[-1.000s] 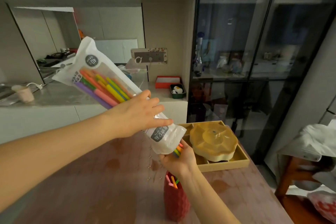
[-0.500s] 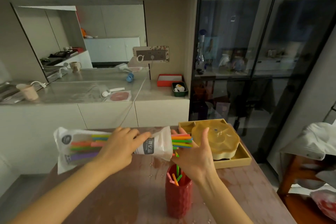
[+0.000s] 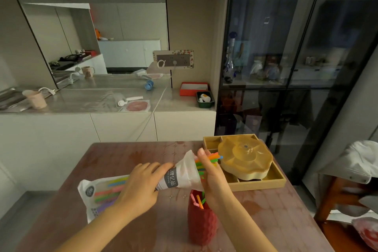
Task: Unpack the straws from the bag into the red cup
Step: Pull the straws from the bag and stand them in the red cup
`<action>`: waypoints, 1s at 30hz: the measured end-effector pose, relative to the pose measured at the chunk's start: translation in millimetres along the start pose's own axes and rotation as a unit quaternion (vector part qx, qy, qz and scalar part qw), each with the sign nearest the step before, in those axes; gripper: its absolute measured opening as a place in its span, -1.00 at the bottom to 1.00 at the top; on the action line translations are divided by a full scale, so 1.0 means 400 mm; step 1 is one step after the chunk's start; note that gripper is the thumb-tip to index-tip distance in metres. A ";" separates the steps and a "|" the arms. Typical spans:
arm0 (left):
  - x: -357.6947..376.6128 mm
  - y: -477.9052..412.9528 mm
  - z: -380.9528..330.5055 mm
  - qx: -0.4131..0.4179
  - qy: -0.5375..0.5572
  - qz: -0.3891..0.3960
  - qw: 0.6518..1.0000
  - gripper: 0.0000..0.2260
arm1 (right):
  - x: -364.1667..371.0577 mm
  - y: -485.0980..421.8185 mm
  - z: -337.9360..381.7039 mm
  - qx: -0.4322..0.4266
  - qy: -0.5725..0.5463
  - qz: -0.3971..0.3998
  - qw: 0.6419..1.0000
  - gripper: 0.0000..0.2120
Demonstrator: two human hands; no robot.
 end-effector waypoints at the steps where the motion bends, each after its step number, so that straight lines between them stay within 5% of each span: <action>1: 0.006 0.003 -0.002 0.005 0.000 0.001 1.000 -0.20 | -0.002 -0.001 -0.006 0.011 0.019 0.000 1.000 -0.53; 4: 0.023 0.010 -0.007 0.004 0.004 0.005 1.000 -0.20 | -0.003 -0.001 0.004 -0.028 0.036 -0.032 0.998 -0.73; 11: 0.073 0.053 0.007 -0.063 0.083 -0.017 0.994 -0.31 | 0.011 0.010 0.105 -0.123 0.049 -0.012 0.991 -0.76; 15: 0.090 0.078 0.013 -0.104 0.139 -0.053 0.983 -0.36 | 0.040 0.014 0.156 -0.167 0.145 0.032 0.975 -0.82; 19: 0.081 0.076 -0.003 -0.129 0.187 -0.093 0.969 -0.35 | 0.077 0.008 0.180 -0.109 0.137 0.112 0.978 -0.71; 21: 0.082 0.071 -0.012 -0.137 0.197 -0.094 0.966 -0.35 | 0.081 0.000 0.192 -0.126 0.162 0.056 0.977 -0.72; 25: 0.083 0.062 -0.014 -0.141 0.214 -0.100 0.961 -0.39 | 0.110 -0.006 0.210 -0.130 0.013 0.078 0.988 -0.69; 30: 0.098 0.072 0.007 -0.147 0.210 -0.086 0.963 -0.40 | 0.082 -0.011 0.265 -0.200 -0.111 -0.021 0.973 -0.63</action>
Point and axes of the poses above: each hand's wrist, its own y-axis away from the middle knuckle, its own x-axis out of the palm, z = x × y, the point moved 3 cm from there along -y, towards the middle knuckle, and after that the axes turned 9 degrees about -y, right-handed, at the moved point
